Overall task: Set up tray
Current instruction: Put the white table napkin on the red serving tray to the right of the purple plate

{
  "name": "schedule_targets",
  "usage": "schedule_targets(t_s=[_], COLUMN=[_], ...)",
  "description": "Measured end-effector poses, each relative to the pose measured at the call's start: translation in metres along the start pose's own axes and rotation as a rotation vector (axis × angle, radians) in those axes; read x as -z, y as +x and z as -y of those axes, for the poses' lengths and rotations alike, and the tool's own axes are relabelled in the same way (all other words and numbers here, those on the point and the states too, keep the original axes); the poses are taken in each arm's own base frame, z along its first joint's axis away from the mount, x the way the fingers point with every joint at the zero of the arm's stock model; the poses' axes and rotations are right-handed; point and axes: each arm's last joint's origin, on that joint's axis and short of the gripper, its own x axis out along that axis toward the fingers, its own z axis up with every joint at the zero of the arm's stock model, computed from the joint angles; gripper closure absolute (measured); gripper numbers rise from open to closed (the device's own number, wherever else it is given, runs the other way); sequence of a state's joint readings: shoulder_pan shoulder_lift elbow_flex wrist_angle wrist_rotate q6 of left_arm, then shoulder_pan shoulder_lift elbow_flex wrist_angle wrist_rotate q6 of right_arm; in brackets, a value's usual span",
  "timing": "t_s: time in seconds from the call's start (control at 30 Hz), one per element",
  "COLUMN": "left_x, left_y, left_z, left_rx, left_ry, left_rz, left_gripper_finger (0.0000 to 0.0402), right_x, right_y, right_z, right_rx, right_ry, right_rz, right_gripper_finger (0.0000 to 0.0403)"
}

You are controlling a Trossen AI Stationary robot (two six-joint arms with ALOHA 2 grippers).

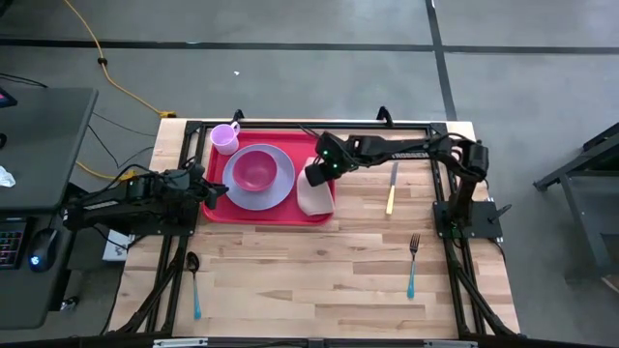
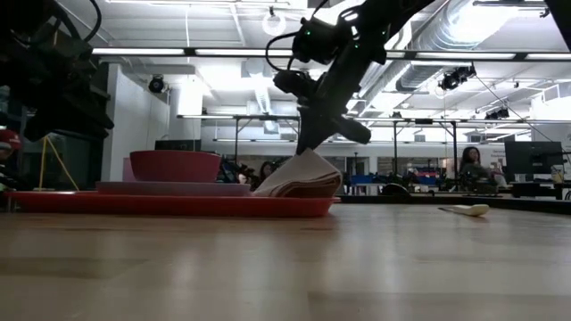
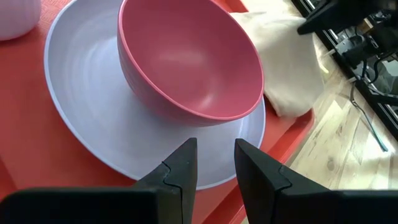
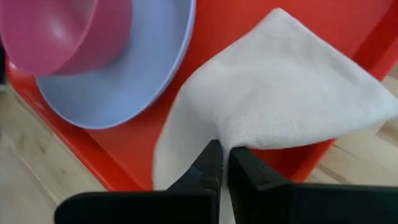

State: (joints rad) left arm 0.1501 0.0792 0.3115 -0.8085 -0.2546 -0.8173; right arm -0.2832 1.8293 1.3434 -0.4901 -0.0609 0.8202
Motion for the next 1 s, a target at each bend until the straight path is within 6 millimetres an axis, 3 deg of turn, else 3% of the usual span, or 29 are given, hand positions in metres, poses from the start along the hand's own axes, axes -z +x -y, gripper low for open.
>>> schedule_targets(t_s=[1.0], left_x=[-0.004], left_y=[0.000], left_z=[0.004], left_rx=[0.040], left_ry=[-0.016], left_rz=[0.036], left_gripper_finger=[0.0263], right_x=[-0.024], right_y=[0.015], right_z=[0.040], right_rx=[0.141], right_ry=[-0.200], right_rz=[-0.012], right_gripper_finger=[0.0403])
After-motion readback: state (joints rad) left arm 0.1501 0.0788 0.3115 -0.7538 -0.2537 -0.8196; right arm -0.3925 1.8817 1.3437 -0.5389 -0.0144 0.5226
